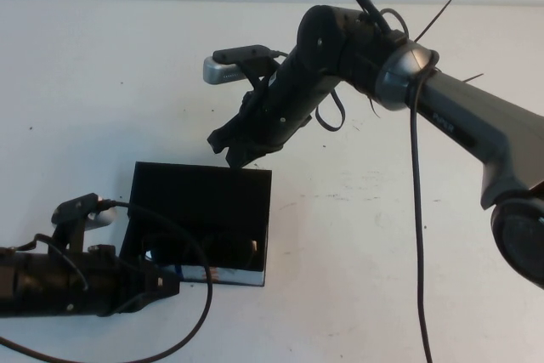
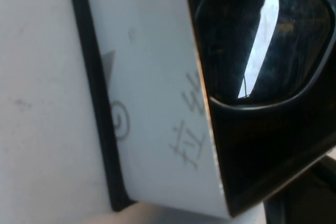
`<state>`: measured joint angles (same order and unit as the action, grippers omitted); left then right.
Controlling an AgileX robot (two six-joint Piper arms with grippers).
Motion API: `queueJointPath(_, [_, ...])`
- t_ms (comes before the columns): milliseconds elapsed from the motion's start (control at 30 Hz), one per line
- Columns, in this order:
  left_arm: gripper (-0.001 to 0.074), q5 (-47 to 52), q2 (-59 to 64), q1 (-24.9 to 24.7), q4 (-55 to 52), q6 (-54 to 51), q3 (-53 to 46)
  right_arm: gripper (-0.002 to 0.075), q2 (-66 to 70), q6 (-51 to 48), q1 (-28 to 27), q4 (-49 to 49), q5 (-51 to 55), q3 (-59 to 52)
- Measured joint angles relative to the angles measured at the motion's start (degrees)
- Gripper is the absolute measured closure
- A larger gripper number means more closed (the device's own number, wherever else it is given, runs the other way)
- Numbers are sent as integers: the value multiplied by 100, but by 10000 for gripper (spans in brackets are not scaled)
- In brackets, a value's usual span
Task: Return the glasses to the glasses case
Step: Close the glasses case
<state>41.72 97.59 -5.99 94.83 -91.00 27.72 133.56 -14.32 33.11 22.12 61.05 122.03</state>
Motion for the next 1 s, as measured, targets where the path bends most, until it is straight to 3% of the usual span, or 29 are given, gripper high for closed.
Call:
queueJointPath(567, [738, 0, 0, 0, 4, -22, 0, 737, 106, -44, -41, 387, 895, 679])
queueJointPath(1000, [738, 0, 12, 0, 52, -41, 0, 737, 28, -43, -41, 816, 928, 371])
